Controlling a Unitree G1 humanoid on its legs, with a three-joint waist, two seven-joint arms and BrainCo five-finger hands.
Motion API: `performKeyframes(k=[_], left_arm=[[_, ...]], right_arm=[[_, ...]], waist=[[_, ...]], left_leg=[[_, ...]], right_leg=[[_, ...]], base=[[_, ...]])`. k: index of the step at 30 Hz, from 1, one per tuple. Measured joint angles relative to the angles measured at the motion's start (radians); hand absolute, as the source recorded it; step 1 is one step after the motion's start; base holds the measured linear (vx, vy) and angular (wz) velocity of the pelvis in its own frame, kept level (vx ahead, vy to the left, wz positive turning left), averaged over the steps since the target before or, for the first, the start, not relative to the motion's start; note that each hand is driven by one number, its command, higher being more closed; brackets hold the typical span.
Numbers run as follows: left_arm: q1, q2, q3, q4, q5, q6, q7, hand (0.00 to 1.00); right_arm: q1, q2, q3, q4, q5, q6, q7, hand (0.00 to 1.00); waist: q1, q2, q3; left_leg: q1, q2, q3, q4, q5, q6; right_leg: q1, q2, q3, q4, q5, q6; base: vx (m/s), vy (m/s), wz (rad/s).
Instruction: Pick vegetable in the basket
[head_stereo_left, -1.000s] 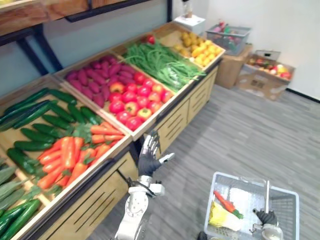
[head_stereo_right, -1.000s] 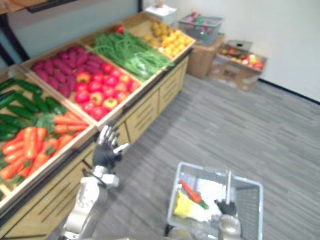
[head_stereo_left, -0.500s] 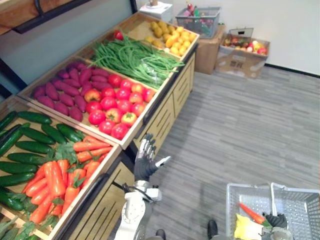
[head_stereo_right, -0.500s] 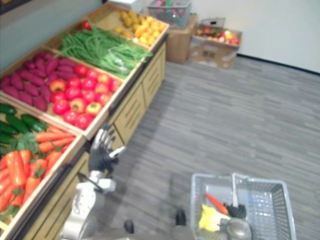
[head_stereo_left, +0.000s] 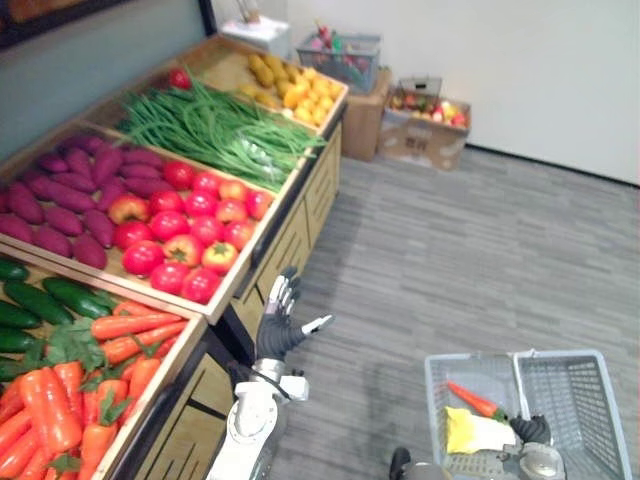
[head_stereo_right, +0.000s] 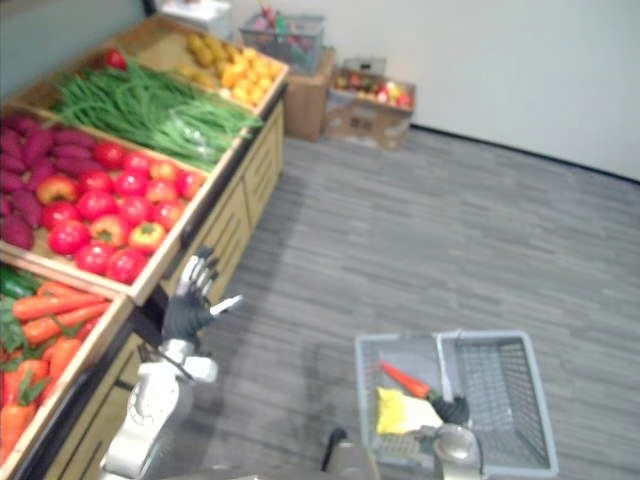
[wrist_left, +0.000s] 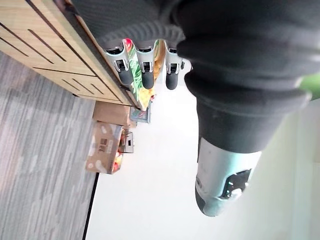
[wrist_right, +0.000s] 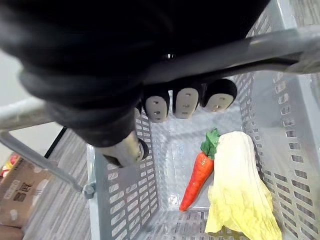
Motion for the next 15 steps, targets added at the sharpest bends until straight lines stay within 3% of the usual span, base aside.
performKeyframes(k=[2, 4, 9, 14, 15], left_arm=[[-0.002, -0.020, 0.003, 0.032, 0.002, 0.001, 0.000, 0.00], [-0.003, -0.022, 0.004, 0.042, 0.006, -0.001, 0.000, 0.00], [0.024, -0.039, 0.009, 0.114, 0.006, 0.001, -0.001, 0.00], [0.051, -0.047, -0.005, 0.124, 0.006, 0.002, -0.004, 0.00], [0.050, -0.049, -0.004, 0.124, 0.006, 0.001, -0.004, 0.00]], right_arm=[[0.033, -0.001, -0.031, 0.002, 0.002, 0.001, -0.003, 1.00], [0.053, -0.001, -0.043, 0.005, 0.009, 0.001, -0.005, 1.00], [0.079, -0.002, -0.052, 0.020, 0.031, 0.000, -0.005, 1.00], [0.058, -0.004, -0.074, 0.019, 0.036, -0.008, -0.006, 1.00], [0.051, -0.006, -0.080, 0.019, 0.040, -0.008, -0.007, 1.00]], waist=[[-0.002, 0.039, -0.007], [-0.003, 0.056, -0.018], [0.007, 0.067, -0.014], [0.009, 0.057, -0.011], [0.009, 0.060, -0.011]], left_leg=[[0.030, 0.003, -0.023, 0.003, 0.007, -0.004], [0.031, 0.008, -0.038, 0.020, 0.007, -0.004], [-0.097, 0.036, -0.105, 0.358, 0.023, -0.008], [-0.099, 0.010, -0.142, 0.363, 0.094, -0.022], [-0.098, 0.009, -0.141, 0.349, 0.082, -0.021]], right_leg=[[0.056, 0.003, -0.016, -0.028, 0.000, 0.001], [0.092, 0.011, -0.038, -0.053, 0.000, 0.000], [0.181, 0.023, -0.067, -0.103, -0.005, -0.006], [0.195, 0.004, -0.013, -0.140, -0.014, -0.017], [0.187, 0.002, -0.002, -0.143, -0.012, -0.014]], base=[[0.12, -0.012, 0.11], [0.09, -0.042, 0.31], [0.05, -0.035, 0.19], [-0.02, 0.032, -0.19], [-0.05, 0.017, -0.24]])
